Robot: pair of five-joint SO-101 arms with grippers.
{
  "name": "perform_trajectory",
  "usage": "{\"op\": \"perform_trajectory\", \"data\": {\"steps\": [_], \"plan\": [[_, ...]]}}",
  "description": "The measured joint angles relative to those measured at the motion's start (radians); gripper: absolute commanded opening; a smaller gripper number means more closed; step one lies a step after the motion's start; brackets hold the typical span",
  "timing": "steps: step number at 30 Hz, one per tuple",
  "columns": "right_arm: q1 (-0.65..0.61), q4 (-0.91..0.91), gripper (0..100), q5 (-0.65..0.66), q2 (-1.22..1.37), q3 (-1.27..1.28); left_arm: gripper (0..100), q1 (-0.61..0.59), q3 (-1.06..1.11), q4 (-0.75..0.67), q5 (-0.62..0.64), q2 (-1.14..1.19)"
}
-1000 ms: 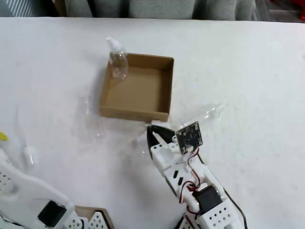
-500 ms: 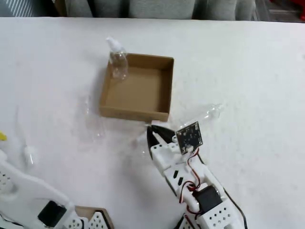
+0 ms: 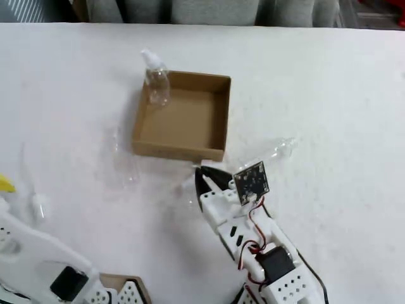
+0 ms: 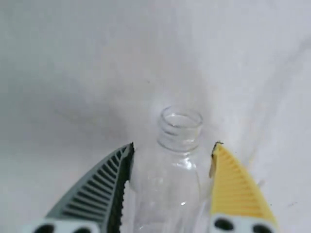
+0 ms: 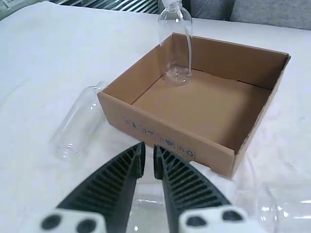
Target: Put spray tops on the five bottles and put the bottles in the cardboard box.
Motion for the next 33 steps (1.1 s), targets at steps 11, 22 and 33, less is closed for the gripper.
{"op": "perform_trajectory", "data": {"steps": [11, 22, 33], "plan": [[0.000, 0.000, 1.6, 0.000, 0.000, 0.000, 2, 0.000, -0.048, -0.002, -0.057, -0.012], [-0.095, -0.003, 1.6, 0.080, 0.000, 0.000, 2, 0.000, -0.048, 0.003, -0.061, -0.164], [-0.327, -0.052, 1.7, 0.149, 0.195, -0.127, 2, -0.132, -0.048, -0.037, -0.100, -0.241]]}}
